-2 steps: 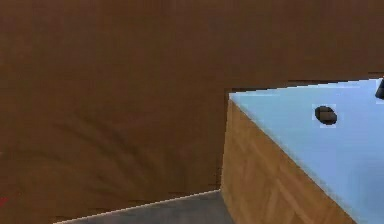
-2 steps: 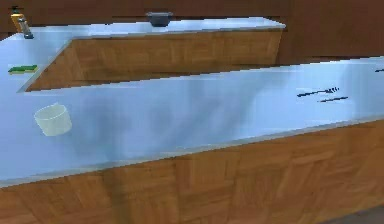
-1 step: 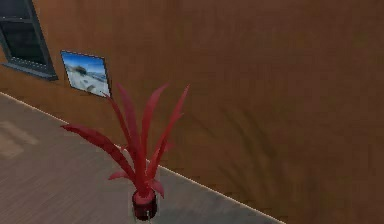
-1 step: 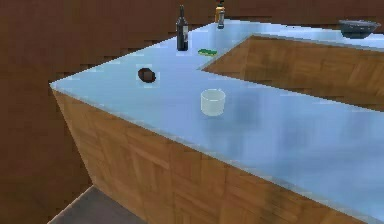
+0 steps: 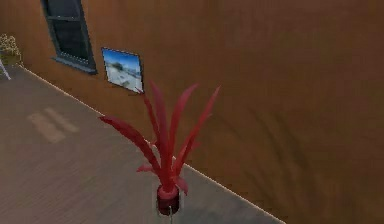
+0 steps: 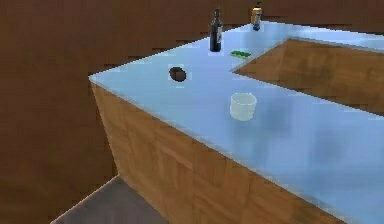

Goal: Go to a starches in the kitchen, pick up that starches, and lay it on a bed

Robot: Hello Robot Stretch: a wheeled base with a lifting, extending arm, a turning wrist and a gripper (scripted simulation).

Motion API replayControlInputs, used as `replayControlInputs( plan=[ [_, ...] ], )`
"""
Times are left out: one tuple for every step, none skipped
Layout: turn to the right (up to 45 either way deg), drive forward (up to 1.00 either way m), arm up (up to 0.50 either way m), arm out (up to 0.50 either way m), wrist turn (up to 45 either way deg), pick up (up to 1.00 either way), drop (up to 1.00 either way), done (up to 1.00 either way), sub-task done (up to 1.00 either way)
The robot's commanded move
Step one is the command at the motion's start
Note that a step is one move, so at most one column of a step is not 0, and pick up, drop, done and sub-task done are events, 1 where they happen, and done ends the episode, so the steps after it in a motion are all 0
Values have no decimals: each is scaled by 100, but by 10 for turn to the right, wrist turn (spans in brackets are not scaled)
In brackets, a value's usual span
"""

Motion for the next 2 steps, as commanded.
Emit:
replayControlInputs(
  plan=[
    [450,0,0,0,0,0,0,0,0],
    [90,0,0,0,0,0,0,0,0]
  ],
)
